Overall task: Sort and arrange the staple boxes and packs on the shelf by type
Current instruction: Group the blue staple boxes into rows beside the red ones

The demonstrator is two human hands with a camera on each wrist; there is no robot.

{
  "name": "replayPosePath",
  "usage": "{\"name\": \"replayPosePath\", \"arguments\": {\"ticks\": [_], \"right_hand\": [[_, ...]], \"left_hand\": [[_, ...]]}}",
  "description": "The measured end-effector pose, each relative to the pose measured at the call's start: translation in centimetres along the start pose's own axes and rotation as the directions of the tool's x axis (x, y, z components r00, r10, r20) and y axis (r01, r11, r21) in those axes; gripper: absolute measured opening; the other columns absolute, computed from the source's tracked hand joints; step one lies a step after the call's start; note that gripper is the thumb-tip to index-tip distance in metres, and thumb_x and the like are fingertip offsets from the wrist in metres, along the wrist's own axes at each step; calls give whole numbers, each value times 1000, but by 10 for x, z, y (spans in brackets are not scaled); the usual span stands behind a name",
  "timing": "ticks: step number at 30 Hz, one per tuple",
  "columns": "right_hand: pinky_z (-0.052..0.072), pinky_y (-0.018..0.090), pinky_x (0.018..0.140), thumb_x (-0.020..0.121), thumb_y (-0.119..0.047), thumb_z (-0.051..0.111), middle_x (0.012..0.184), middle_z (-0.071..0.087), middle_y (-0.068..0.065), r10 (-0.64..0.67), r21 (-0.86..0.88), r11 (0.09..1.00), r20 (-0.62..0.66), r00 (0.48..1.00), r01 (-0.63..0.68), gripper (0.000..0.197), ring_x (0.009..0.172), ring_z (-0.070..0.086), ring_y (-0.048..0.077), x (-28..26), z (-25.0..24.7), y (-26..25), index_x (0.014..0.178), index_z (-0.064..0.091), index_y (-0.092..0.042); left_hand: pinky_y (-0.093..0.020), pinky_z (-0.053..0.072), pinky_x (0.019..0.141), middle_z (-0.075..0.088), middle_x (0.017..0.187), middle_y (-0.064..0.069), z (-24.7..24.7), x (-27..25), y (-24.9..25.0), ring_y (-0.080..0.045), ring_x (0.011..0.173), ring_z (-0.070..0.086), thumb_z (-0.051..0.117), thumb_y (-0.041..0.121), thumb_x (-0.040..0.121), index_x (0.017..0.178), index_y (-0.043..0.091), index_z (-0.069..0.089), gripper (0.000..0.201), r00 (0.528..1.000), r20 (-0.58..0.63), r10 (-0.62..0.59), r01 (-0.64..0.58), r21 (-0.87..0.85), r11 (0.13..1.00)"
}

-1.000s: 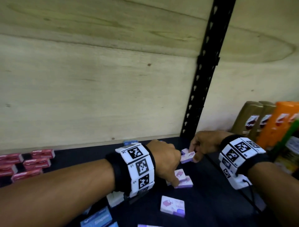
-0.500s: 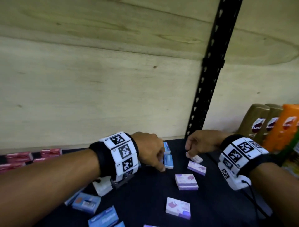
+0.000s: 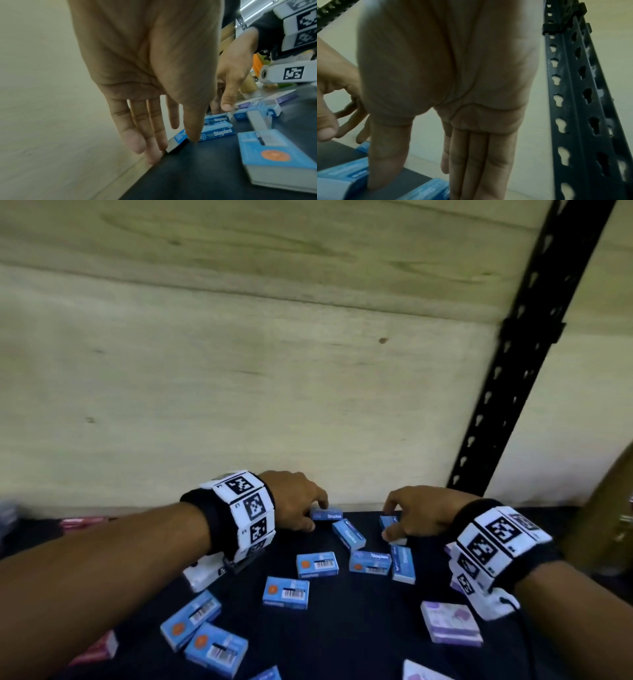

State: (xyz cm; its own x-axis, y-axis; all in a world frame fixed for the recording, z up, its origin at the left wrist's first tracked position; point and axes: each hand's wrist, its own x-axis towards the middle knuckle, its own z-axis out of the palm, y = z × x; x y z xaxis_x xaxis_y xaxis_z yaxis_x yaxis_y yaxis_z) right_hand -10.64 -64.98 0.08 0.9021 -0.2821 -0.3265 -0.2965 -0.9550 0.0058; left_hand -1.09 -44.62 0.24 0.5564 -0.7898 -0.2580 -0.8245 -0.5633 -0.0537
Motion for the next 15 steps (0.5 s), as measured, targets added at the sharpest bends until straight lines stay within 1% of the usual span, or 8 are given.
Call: {"name": "replayPosePath", "arguments": {"ticks": [2, 4, 7, 9, 11, 15], "right_hand": [[45, 33, 97, 80, -53, 73, 135, 54, -1, 22, -26, 999, -8, 1000, -22, 65, 119, 53, 20, 4, -1, 1, 134, 53, -24], [47, 33, 95, 76, -51, 77, 128, 57, -2, 43, -28, 999, -5, 999, -43, 66, 115, 55, 20, 6, -1, 0, 132, 54, -25], [53, 33, 87, 71, -47, 83, 108, 58, -6, 60, -14, 998, -9, 998, -60, 65, 96, 60, 18, 10, -1, -1, 127, 57, -25], [58, 34, 82, 70, -45, 85, 106, 61, -5, 79, 1, 997, 3, 997, -79, 65, 87, 66, 18, 13, -2, -2, 126, 58, -24], [61, 38, 79, 69, -42, 87, 107, 66, -1, 97, 27, 995, 18, 995, -98, 66, 81, 72, 21, 15, -2, -3, 125, 59, -20], [62, 38, 77, 67, -40, 87, 98, 74, 3, 113, 19, 993, 30, 993, -114, 58, 74, 75, 21, 17, -2, -3, 115, 66, -14]], "left_hand": [[-30, 42, 74, 58, 122, 1, 1, 9, 1, -22, 106, 58, 61, 45, 91, 137, 30, 47, 50, 1000, -9, -3, 4, 38, 999], [-31, 42, 71, 58, 123, -1, 1, 17, 3, -24, 106, 58, 63, 46, 90, 134, 25, 51, 50, 1000, -14, -6, 7, 83, 997], [-31, 44, 68, 60, 117, -4, 1, 26, 4, -26, 99, 61, 65, 45, 88, 124, 20, 58, 44, 1000, -27, 14, -10, 128, 992], [-30, 45, 69, 61, 114, -6, 1, 29, 5, -27, 96, 61, 66, 43, 88, 120, 18, 61, 40, 999, -40, 17, -11, 147, 989], [-29, 44, 68, 62, 112, -6, 0, 31, 5, -27, 95, 62, 66, 41, 89, 118, 18, 64, 37, 998, -64, 22, -12, 165, 986], [-29, 38, 65, 64, 112, -3, 2, 25, 5, -26, 96, 62, 64, 33, 91, 119, 23, 66, 30, 995, -99, 33, -12, 199, 980]]}}
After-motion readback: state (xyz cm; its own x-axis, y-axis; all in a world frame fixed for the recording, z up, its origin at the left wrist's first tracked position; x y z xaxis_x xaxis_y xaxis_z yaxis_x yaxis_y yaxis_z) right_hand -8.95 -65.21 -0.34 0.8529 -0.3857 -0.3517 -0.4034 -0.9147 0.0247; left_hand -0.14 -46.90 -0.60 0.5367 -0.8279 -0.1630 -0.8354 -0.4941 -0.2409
